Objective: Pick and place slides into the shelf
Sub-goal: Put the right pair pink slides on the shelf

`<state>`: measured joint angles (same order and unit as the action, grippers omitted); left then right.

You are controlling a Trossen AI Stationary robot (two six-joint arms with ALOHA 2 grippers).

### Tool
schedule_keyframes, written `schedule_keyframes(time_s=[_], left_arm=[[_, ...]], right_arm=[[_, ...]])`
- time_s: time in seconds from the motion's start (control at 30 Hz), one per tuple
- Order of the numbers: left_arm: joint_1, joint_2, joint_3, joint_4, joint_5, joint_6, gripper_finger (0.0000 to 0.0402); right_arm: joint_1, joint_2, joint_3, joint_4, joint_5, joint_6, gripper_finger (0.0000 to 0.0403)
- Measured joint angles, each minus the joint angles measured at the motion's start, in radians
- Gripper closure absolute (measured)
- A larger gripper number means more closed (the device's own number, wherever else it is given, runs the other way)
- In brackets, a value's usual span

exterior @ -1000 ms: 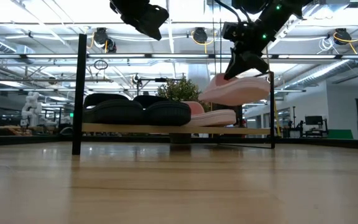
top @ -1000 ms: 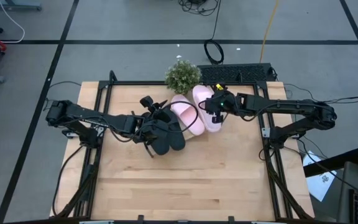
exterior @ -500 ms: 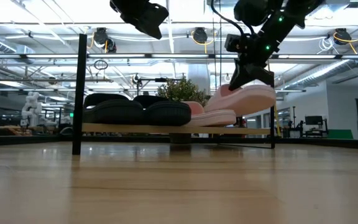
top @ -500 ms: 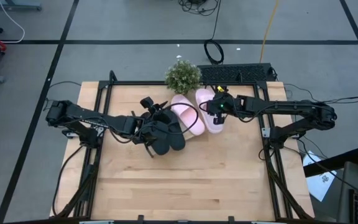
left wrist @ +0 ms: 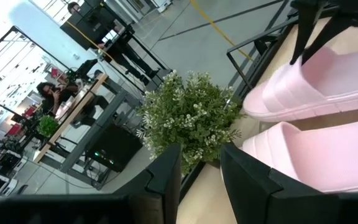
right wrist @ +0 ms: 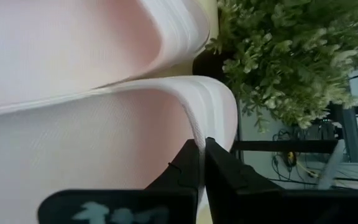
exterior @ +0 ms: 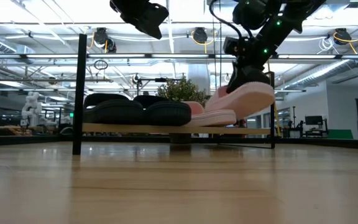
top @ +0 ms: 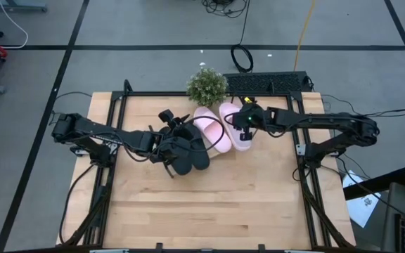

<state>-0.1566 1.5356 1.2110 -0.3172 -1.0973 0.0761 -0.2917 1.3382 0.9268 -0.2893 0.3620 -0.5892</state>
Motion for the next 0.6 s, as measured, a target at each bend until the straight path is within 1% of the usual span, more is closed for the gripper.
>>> schedule_keyframes(time_s=[0.27,0.6], left_arm=[[-0.027,0.0,0.0,0.0,0.0,0.004,0.0282],[-0.047,0.0,0.0,0.0,0.0,0.005,0.0282]], right_arm=[[-0.002,0.077,-0.002,0.04,-0.001,-0.012,0.0403],[0.013,0.095,-0.001,0.038,0.003,-0.014,0.0403]])
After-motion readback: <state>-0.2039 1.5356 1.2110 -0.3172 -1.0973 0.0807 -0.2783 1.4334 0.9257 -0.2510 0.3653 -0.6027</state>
